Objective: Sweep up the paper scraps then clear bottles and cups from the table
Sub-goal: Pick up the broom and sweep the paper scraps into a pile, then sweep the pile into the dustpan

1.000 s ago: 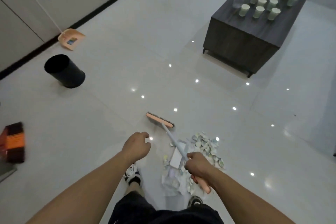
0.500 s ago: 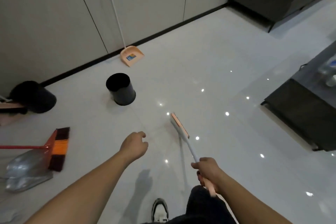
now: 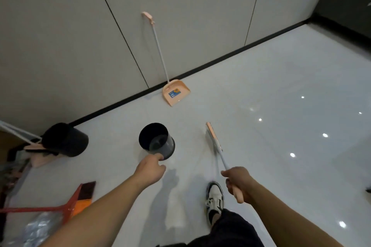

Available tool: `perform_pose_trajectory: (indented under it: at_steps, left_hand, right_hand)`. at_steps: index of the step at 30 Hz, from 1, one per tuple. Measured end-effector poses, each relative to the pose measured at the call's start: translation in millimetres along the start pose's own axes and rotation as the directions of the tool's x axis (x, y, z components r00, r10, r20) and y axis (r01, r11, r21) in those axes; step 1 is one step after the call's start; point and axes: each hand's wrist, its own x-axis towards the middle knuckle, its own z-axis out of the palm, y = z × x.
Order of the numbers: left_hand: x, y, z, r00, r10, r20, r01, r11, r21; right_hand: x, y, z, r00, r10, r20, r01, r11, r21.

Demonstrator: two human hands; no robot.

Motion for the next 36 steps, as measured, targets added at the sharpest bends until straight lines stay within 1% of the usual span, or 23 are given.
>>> perform_pose_trajectory:
  at_steps: [5,9,11,15,19,23,27,29,31,34,36]
  left_hand:
    - [86,54,-99,0.996,0.01,-0.092,-0.008,1.0,0.027]
    - [167,83,-163,0.992,-0.008,-0.127,0.012,0.999,0.034]
    - [217,96,-195,0.989,0.011,-0.145,-0.003,0.999,0.054]
    - [332,120,-260,0.977,0.08,-0.199,-0.066,0.995,0.076]
    - [457,141,-332,0.953,0.137,-0.27,-0.13,0.991,0.044]
    - [550,154,-401,0.961,0.17,-0.219,-0.155,0.984,0.087]
    - [636,170,-461,0.956,0.226,-0.185,-0.193,0.964,0.182]
    - [673,180,-478,0.934,0.31,-0.178,-0.258,0.93,0.263]
    - [701,189,-485,0.921,0.369,-0.123,-0.3,0.875,0.379]
    - [732,198,-482,0.923,0.384,0.01,-0.317,0.746,0.586]
    - [746,207,-473,0.921,0.382,0.077,-0.322,0.634,0.703]
  right_hand:
    - [45,-144,-2,0.997,0.004,0.075,-0.004,1.0,-0.007]
    - [91,-236,13,0.996,0.001,0.093,-0.003,1.0,0.022]
    - [114,-278,24,0.995,-0.001,0.102,-0.001,1.0,0.023]
    - [161,-361,49,0.997,0.012,0.074,-0.015,0.999,0.039]
    - [217,-461,78,0.998,0.031,0.058,-0.036,0.996,0.083]
    - [237,-545,104,0.995,0.102,-0.006,-0.101,0.993,0.068]
    - [259,-607,110,0.984,0.177,0.002,-0.176,0.979,0.104]
    - [270,-626,109,0.978,0.209,-0.017,-0.204,0.968,0.146]
    - [278,-635,107,0.971,0.237,-0.039,-0.226,0.957,0.181]
    - [290,-635,101,0.96,0.272,-0.062,-0.25,0.939,0.237]
    - [297,-632,97,0.95,0.303,-0.075,-0.269,0.918,0.292]
